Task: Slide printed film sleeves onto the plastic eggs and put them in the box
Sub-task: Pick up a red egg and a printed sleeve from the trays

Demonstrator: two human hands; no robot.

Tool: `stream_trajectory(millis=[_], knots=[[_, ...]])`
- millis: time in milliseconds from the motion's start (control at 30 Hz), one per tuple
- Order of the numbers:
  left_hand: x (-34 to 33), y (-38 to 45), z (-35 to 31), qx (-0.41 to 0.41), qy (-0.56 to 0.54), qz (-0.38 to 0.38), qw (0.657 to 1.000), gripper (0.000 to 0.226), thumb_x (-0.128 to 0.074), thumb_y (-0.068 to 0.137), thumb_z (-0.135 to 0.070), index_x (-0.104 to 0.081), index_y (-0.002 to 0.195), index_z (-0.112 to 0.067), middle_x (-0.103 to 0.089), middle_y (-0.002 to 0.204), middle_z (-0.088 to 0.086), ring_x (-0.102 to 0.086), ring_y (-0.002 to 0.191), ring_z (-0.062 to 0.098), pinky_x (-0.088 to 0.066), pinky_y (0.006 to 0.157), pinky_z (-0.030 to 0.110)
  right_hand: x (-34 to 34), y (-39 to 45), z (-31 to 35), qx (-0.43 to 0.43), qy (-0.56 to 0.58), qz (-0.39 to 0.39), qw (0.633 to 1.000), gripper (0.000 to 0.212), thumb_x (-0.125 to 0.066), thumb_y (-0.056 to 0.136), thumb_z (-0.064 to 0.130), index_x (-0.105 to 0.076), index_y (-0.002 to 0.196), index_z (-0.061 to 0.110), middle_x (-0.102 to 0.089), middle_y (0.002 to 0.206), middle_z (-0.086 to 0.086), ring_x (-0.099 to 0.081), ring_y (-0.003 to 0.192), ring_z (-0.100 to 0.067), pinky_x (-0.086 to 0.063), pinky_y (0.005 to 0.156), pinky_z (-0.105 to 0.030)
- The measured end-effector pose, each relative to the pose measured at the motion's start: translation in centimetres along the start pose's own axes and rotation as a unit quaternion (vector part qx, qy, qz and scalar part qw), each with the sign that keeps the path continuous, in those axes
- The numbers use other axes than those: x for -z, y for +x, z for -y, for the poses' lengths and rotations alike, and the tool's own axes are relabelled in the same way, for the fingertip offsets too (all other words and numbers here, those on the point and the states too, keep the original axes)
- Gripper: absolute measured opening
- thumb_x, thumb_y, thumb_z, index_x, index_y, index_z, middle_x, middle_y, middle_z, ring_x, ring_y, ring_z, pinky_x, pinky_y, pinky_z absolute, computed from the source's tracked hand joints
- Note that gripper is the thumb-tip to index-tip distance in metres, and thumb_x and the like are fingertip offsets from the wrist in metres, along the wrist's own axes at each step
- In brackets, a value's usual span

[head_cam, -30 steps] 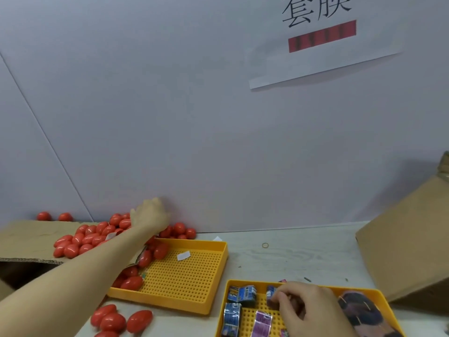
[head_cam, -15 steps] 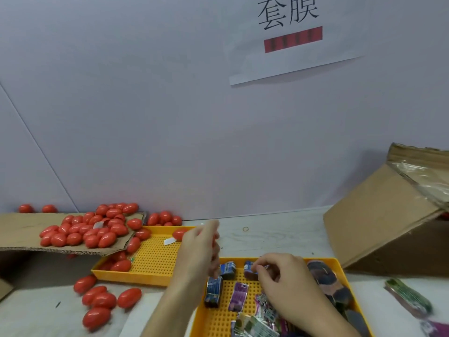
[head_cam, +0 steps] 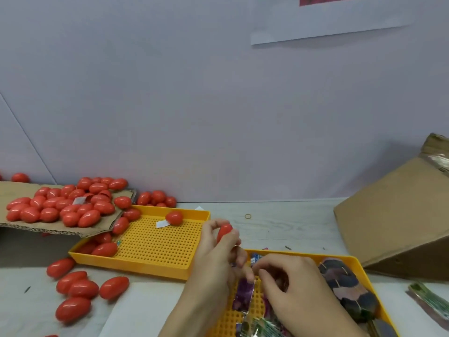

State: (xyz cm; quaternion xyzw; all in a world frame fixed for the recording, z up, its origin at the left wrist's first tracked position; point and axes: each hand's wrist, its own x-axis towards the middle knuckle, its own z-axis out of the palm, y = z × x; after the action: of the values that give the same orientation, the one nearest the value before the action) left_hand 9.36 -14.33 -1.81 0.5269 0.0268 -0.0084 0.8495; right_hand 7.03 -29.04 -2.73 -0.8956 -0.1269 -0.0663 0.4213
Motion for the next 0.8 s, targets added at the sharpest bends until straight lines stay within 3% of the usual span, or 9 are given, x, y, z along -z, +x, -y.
stream_trajectory(millis=[33, 100, 233, 367, 467, 567, 633, 700, 800], knots=[[-0.1, 0.0, 0.3, -0.002, 0.014, 0.010, 1.000, 0.008, -0.064, 0.090, -0.022, -0.058, 0.093, -0.017, -0.053, 0.070, 0.008, -0.046, 0.046, 0.017, -0.044, 0.038, 0.027, 0.0, 0.0, 0.0, -0.003, 0.001, -0.004, 1.000, 0.025, -0.064, 0.090, 0.020, -0.069, 0.075, 0.040, -0.066, 0.069, 0.013, -0.060, 0.068, -0.001, -0.042, 0.056, -0.011], [-0.1, -0.1, 0.4, -0.009, 0.036, 0.038, 0.999, 0.029, -0.068, 0.079, -0.040, -0.061, 0.089, -0.013, -0.057, 0.068, 0.011, -0.048, 0.044, 0.020, -0.046, 0.039, 0.028, -0.1, 0.1, 0.2, -0.007, 0.002, -0.006, 1.000, 0.030, -0.065, 0.089, 0.019, -0.068, 0.071, 0.043, -0.065, 0.067, 0.017, -0.059, 0.063, 0.000, -0.040, 0.054, -0.010], [-0.4, -0.3, 0.3, -0.060, 0.066, 0.011, 0.996, 0.050, -0.078, 0.065, -0.035, -0.053, 0.094, -0.003, -0.065, 0.067, 0.016, -0.058, 0.047, 0.025, -0.050, 0.041, 0.028, -0.5, 0.2, 0.3, -0.013, 0.013, -0.028, 0.999, 0.030, -0.068, 0.084, 0.015, -0.070, 0.073, 0.042, -0.067, 0.064, 0.015, -0.062, 0.057, -0.004, -0.044, 0.051, -0.012], [-0.3, -0.5, 0.9, -0.158, 0.189, -0.060, 0.967, 0.046, -0.093, 0.064, -0.030, -0.056, 0.092, -0.030, -0.066, 0.064, 0.010, -0.064, 0.047, 0.027, -0.056, 0.046, 0.038, -0.7, 0.3, 0.2, -0.026, 0.089, -0.062, 0.994, 0.032, -0.059, 0.084, 0.022, -0.064, 0.093, 0.053, -0.070, 0.068, 0.011, -0.067, 0.057, -0.011, -0.057, 0.059, -0.032], [-0.1, -0.5, 1.4, -0.228, 0.261, -0.079, 0.935, 0.042, -0.084, 0.060, -0.039, -0.067, 0.098, -0.041, -0.064, 0.061, 0.003, -0.063, 0.046, 0.021, -0.055, 0.048, 0.031, -0.7, 0.4, 0.5, -0.022, 0.183, -0.098, 0.978, 0.027, -0.050, 0.082, 0.036, -0.064, 0.097, 0.053, -0.073, 0.075, 0.009, -0.070, 0.064, -0.010, -0.054, 0.056, -0.023], [-0.2, -0.5, 1.7, -0.250, 0.295, -0.067, 0.920, 0.043, -0.083, 0.055, -0.046, -0.073, 0.097, -0.052, -0.069, 0.063, -0.007, -0.062, 0.046, 0.009, -0.050, 0.050, 0.017, -0.7, 0.4, 0.9, -0.028, 0.285, -0.103, 0.953, 0.025, -0.057, 0.078, 0.055, -0.069, 0.099, 0.049, -0.074, 0.086, 0.008, -0.072, 0.073, -0.010, -0.054, 0.057, -0.019], [0.0, -0.4, 2.1, -0.241, 0.320, -0.031, 0.916, 0.051, -0.081, 0.055, -0.041, -0.068, 0.100, -0.061, -0.074, 0.075, -0.017, -0.069, 0.062, 0.000, -0.055, 0.059, 0.016, -0.8, 0.4, 1.0, -0.027, 0.299, -0.079, 0.951, 0.024, -0.069, 0.077, 0.042, -0.069, 0.100, 0.049, -0.074, 0.090, 0.007, -0.073, 0.078, -0.011, -0.058, 0.060, -0.025], [0.0, -0.4, 2.3, -0.229, 0.349, 0.012, 0.909, 0.056, -0.078, 0.060, -0.031, -0.067, 0.108, -0.059, -0.075, 0.089, -0.019, -0.072, 0.079, -0.001, -0.057, 0.067, 0.017, -1.0, 0.4, 0.7, -0.028, 0.277, -0.077, 0.957, 0.042, -0.080, 0.073, 0.021, -0.069, 0.101, 0.050, -0.075, 0.092, 0.006, -0.073, 0.082, -0.014, -0.059, 0.064, -0.029], [-0.5, -0.6, 2.6, -0.220, 0.368, 0.049, 0.902, 0.061, -0.067, 0.070, -0.024, -0.059, 0.123, -0.054, -0.075, 0.094, -0.015, -0.072, 0.074, 0.000, -0.056, 0.065, 0.015, -0.9, 0.6, 0.2, -0.040, 0.276, -0.123, 0.952, 0.052, -0.077, 0.074, -0.001, -0.073, 0.097, 0.046, -0.076, 0.088, 0.001, -0.074, 0.079, -0.018, -0.059, 0.064, -0.023]])
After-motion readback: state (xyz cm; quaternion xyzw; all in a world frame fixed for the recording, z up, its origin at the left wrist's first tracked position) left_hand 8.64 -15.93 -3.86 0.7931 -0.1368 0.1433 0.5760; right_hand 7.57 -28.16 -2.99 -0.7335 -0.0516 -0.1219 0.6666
